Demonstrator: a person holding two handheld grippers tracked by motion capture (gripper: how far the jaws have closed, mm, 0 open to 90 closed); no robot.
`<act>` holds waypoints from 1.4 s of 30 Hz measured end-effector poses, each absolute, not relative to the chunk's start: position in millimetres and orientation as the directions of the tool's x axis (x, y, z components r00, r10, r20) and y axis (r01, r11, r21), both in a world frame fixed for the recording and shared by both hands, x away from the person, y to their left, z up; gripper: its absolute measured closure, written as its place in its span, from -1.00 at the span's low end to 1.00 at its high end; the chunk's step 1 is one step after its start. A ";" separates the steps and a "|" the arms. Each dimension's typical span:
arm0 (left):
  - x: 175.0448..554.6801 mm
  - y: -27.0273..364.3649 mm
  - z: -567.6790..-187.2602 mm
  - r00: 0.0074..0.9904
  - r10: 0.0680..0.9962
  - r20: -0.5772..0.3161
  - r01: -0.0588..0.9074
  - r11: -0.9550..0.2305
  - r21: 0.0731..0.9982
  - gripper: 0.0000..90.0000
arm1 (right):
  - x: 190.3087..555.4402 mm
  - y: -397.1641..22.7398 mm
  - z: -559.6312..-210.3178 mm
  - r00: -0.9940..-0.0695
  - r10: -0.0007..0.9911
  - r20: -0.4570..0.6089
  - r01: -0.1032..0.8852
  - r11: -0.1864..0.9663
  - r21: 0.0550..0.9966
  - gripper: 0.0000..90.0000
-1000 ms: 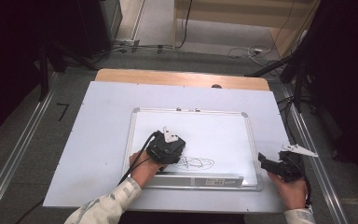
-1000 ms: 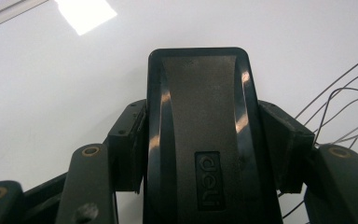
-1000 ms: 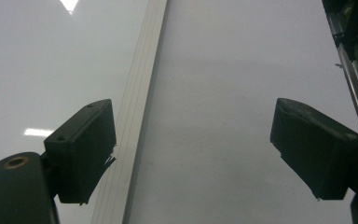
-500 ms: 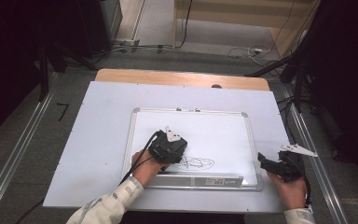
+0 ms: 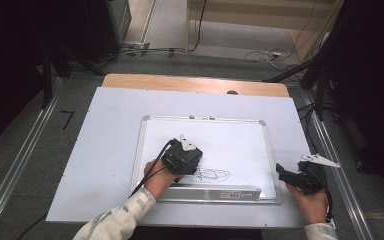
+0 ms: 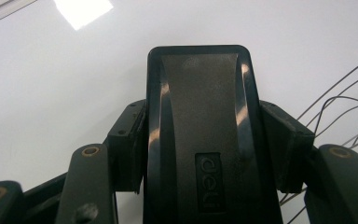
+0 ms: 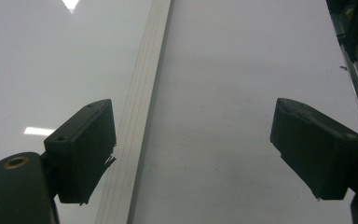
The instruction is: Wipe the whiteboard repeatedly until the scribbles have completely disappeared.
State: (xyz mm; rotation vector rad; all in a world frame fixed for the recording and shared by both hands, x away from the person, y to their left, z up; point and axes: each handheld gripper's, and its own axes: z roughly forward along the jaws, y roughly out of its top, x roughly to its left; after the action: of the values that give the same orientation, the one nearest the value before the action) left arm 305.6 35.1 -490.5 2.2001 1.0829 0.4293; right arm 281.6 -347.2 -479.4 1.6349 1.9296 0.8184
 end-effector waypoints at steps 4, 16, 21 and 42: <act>306.7 29.1 -490.3 0.614 0.789 0.012 0.582 -0.463 0.669 -0.10 | 281.7 -347.2 -479.2 -0.173 0.985 0.020 0.698 0.108 0.708 -0.71; 305.3 7.4 -491.0 0.630 0.777 0.014 0.567 -0.472 0.675 -0.10 | 281.6 -347.5 -479.2 -0.174 0.984 0.020 0.696 0.109 0.710 -0.71; 304.9 2.7 -490.9 0.635 0.772 0.017 0.564 -0.479 0.673 -0.10 | 281.5 -347.4 -479.1 -0.172 0.985 0.022 0.698 0.106 0.709 -0.71; 304.7 -16.4 -491.2 0.649 0.760 0.017 0.552 -0.487 0.677 -0.10 | 281.6 -347.2 -479.3 -0.176 0.984 0.018 0.696 0.111 0.710 -0.71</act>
State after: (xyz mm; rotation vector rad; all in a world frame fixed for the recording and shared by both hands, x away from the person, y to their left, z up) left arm 304.7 -16.4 -491.2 2.2193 1.0139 0.4178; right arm 281.6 -347.2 -479.3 1.6288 1.9311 0.8217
